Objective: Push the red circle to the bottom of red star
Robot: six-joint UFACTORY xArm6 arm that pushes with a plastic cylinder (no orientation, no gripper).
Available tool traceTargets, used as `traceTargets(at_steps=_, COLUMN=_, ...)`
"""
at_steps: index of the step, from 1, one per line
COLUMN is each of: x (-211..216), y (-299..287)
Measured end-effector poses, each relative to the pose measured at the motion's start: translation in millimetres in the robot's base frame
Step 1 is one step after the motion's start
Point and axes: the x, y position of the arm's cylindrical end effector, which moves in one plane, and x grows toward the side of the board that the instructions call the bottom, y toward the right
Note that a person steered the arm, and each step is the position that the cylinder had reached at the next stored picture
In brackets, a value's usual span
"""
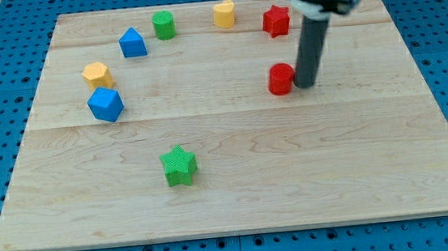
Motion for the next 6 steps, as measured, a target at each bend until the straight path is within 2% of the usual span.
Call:
traceTargets(at_steps=1, x=34.0, y=39.1)
traceTargets(at_steps=2, x=41.1, y=-20.7)
traceTargets(at_steps=3, x=-12.1, y=-46.2)
traceTargets(at_steps=4, x=-33.1, y=-41.8)
traceTargets(at_steps=5, x=-17.2, y=-94.4)
traceTargets(at_steps=6, x=-75.1, y=-79.9)
